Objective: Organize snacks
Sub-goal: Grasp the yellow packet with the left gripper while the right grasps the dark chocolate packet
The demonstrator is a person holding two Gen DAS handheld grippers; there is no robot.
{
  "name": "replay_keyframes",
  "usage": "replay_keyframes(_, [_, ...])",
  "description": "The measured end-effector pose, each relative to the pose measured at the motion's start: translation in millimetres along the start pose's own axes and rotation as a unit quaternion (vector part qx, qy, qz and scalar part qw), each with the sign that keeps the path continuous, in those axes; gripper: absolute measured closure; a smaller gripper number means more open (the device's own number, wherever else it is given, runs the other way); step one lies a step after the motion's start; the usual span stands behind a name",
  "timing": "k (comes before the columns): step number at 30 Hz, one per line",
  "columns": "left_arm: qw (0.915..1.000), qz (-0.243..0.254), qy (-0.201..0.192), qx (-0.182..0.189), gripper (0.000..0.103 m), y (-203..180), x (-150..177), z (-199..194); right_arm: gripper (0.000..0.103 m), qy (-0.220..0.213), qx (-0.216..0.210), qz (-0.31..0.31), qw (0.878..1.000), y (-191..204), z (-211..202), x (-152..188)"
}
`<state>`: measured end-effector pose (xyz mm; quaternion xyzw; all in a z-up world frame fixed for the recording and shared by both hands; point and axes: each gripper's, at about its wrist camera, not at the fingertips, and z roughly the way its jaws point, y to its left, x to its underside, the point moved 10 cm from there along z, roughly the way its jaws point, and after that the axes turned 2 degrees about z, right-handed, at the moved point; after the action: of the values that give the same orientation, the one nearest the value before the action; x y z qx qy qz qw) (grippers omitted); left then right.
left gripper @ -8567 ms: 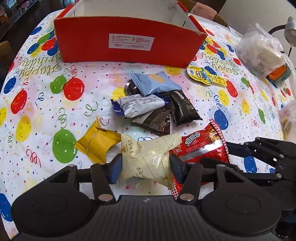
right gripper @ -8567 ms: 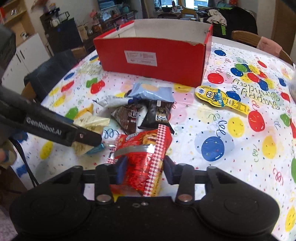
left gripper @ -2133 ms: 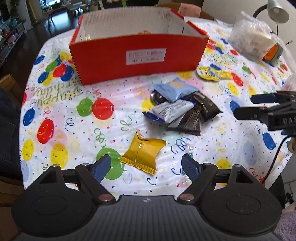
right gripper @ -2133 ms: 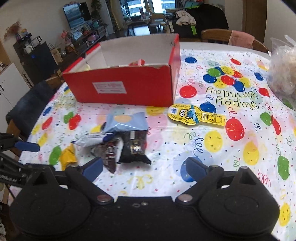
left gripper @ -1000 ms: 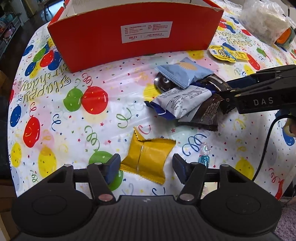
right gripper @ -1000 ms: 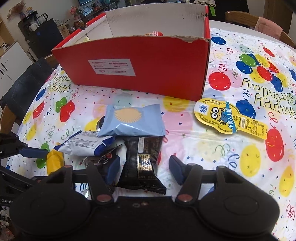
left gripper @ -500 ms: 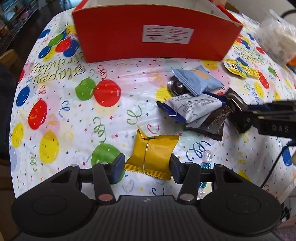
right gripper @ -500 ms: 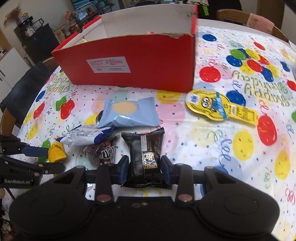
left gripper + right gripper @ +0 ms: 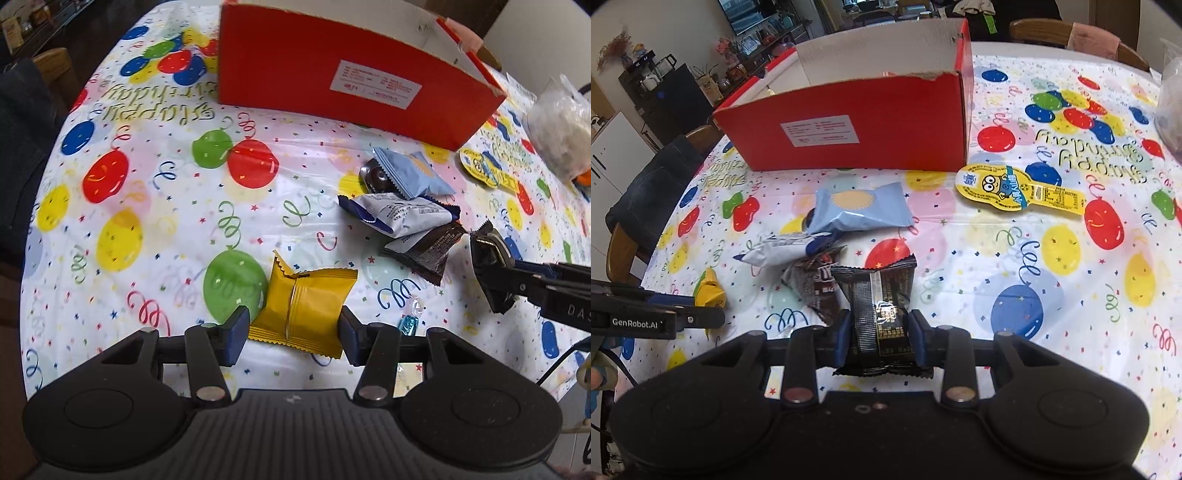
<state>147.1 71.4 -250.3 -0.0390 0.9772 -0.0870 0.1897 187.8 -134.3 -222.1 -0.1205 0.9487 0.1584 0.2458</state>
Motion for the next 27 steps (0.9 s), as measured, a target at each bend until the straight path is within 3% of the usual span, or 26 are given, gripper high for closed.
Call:
replay_keyframes(11, [0.9991, -0.019, -0.038, 0.003, 0.052, 1, 1, -40, 0.072, -0.034, -0.002, 0.008, 0.999, 13, -32, -3])
replay_keyframes(27, [0.9946, 0.008, -0.103, 0.000, 0.052, -13, -29, -97, 0.072, -0.097, -0.001, -0.009, 0.995, 39, -76, -31])
